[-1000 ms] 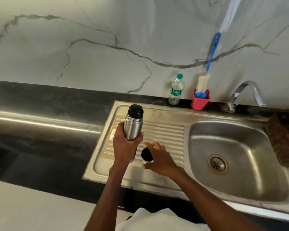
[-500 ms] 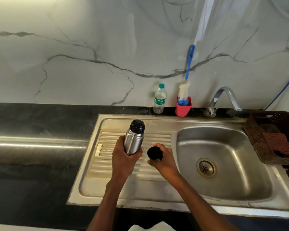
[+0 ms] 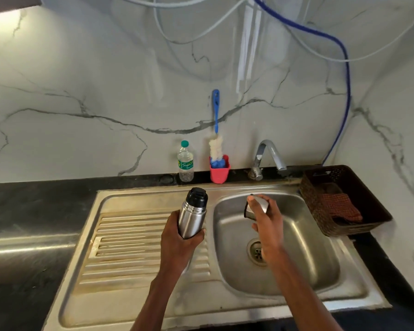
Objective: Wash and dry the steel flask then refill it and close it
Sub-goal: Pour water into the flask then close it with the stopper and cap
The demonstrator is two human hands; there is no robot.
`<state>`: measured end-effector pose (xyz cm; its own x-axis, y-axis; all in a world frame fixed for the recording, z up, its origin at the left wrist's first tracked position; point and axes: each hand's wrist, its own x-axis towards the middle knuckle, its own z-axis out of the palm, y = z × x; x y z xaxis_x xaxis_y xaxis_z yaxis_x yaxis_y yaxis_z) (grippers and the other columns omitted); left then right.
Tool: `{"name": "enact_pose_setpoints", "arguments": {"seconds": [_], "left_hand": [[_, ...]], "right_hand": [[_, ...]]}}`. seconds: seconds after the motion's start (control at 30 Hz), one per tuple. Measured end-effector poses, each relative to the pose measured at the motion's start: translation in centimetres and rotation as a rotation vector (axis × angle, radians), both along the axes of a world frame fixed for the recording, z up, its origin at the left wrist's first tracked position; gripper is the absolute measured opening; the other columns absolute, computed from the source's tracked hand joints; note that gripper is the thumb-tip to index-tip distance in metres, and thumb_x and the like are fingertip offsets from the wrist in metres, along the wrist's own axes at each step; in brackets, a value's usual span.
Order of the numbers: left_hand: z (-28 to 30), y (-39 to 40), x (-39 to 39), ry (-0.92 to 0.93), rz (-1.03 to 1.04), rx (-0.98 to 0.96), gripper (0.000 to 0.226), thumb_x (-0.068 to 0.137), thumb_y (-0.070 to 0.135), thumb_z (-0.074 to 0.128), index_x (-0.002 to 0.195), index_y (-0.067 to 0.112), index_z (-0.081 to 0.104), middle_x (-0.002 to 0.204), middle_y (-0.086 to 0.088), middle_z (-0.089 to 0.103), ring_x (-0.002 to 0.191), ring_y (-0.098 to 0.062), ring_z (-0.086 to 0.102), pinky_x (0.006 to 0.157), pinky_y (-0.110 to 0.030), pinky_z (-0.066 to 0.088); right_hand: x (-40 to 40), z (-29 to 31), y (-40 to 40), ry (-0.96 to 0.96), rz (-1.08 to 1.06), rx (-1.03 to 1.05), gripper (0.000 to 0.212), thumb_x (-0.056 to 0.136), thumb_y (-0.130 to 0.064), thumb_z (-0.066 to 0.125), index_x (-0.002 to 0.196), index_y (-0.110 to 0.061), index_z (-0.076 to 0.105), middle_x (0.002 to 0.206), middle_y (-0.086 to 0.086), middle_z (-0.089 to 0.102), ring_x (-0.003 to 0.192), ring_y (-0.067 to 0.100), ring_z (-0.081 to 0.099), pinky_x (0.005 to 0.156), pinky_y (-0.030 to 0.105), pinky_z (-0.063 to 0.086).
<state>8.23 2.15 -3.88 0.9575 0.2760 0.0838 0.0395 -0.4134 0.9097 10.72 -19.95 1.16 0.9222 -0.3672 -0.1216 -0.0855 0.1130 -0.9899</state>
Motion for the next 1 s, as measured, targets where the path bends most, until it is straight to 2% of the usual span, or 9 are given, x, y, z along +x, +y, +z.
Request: {"name": "enact_pose_setpoints", "arguments": {"seconds": [0.07,0.17,0.27,0.37,0.47,0.63,0.8,0.93,1.0], "left_hand": [[-0.2,-1.3,0.3,0.004,-0.018,0.004,0.056,0.066,0.028,0.096,0.106,0.035,0.058,0.092,0.009,0.07,0.077,-0.008,0.067,0.068,-0.037,0.058],[-0.4,-2.9,0.5,0.0,-0.051,0.012,0.055,0.066,0.031,0.095,0.106,0.037,0.059,0.092,0.01,0.07,0.077,-0.009,0.067,0.069,-0.042,0.059],[-0.6,-4.1,0.9,-0.004,-0.075,0.019,0.053,0.064,0.038,0.092,0.105,0.037,0.058,0.09,0.012,0.069,0.077,-0.01,0.067,0.068,-0.044,0.059],[-0.4,-4.8,1.2,-0.013,-0.079,0.02,0.053,0.063,0.04,0.091,0.104,0.037,0.057,0.09,0.012,0.068,0.078,-0.01,0.066,0.068,-0.045,0.059],[0.0,-5.1,1.4,-0.021,-0.076,0.033,0.054,0.063,0.042,0.09,0.106,0.038,0.057,0.092,0.011,0.069,0.078,-0.01,0.067,0.069,-0.045,0.059],[0.3,-4.9,1.2,-0.044,-0.069,0.072,0.054,0.064,0.041,0.091,0.104,0.036,0.055,0.092,0.012,0.067,0.079,-0.012,0.066,0.067,-0.044,0.058],[0.4,-4.7,0.9,-0.038,-0.076,0.07,0.055,0.064,0.044,0.089,0.106,0.038,0.055,0.094,0.013,0.067,0.081,-0.01,0.066,0.068,-0.045,0.059],[0.6,-4.3,0.7,-0.055,-0.08,0.095,0.057,0.063,0.042,0.091,0.107,0.037,0.055,0.094,0.013,0.066,0.08,-0.008,0.065,0.068,-0.044,0.058],[0.7,-4.1,0.7,-0.056,-0.079,0.094,0.058,0.065,0.038,0.094,0.108,0.038,0.055,0.095,0.014,0.066,0.081,-0.006,0.065,0.069,-0.043,0.058]], "right_hand": [[-0.1,1.3,-1.4,-0.096,-0.004,-0.179,0.023,0.091,-0.035,0.077,0.112,-0.034,0.066,0.102,-0.013,0.072,0.097,0.003,0.066,0.083,0.028,0.052],[0.3,2.7,-2.9,-0.234,-0.12,-0.682,0.041,0.086,-0.052,0.074,0.12,-0.032,0.064,0.111,-0.006,0.063,0.1,0.013,0.055,0.092,0.032,0.041],[0.4,4.3,-3.4,-0.416,-0.229,-0.934,0.045,0.083,-0.051,0.076,0.116,-0.022,0.066,0.104,-0.006,0.059,0.092,0.013,0.048,0.09,0.032,0.034],[0.8,3.4,-3.7,-0.249,-0.138,-1.083,0.032,0.084,-0.059,0.07,0.09,-0.029,0.063,0.082,-0.015,0.06,0.084,0.017,0.056,0.083,0.036,0.04],[1.4,2.5,-3.8,0.091,-0.015,-1.066,0.045,0.083,-0.065,0.065,0.071,-0.025,0.049,0.063,-0.016,0.051,0.08,0.021,0.057,0.084,0.04,0.041],[1.7,5.7,-3.8,-0.337,-0.191,-0.979,0.04,0.086,-0.061,0.067,0.104,-0.026,0.067,0.089,-0.014,0.069,0.089,0.013,0.048,0.078,0.031,0.038],[1.4,3.6,-2.8,0.051,0.093,-1.006,0.046,0.083,-0.069,0.067,0.076,-0.026,0.05,0.069,-0.013,0.057,0.074,0.017,0.055,0.071,0.033,0.044],[0.6,4.1,-2.8,-0.197,-0.085,-1.005,0.051,0.079,-0.06,0.079,0.111,-0.026,0.059,0.098,-0.02,0.053,0.094,0.009,0.043,0.082,0.032,0.04],[0.5,4.1,-2.8,-0.224,-0.062,-0.967,0.053,0.075,-0.059,0.083,0.11,-0.029,0.057,0.1,-0.02,0.055,0.091,0.009,0.044,0.077,0.031,0.043]]}}
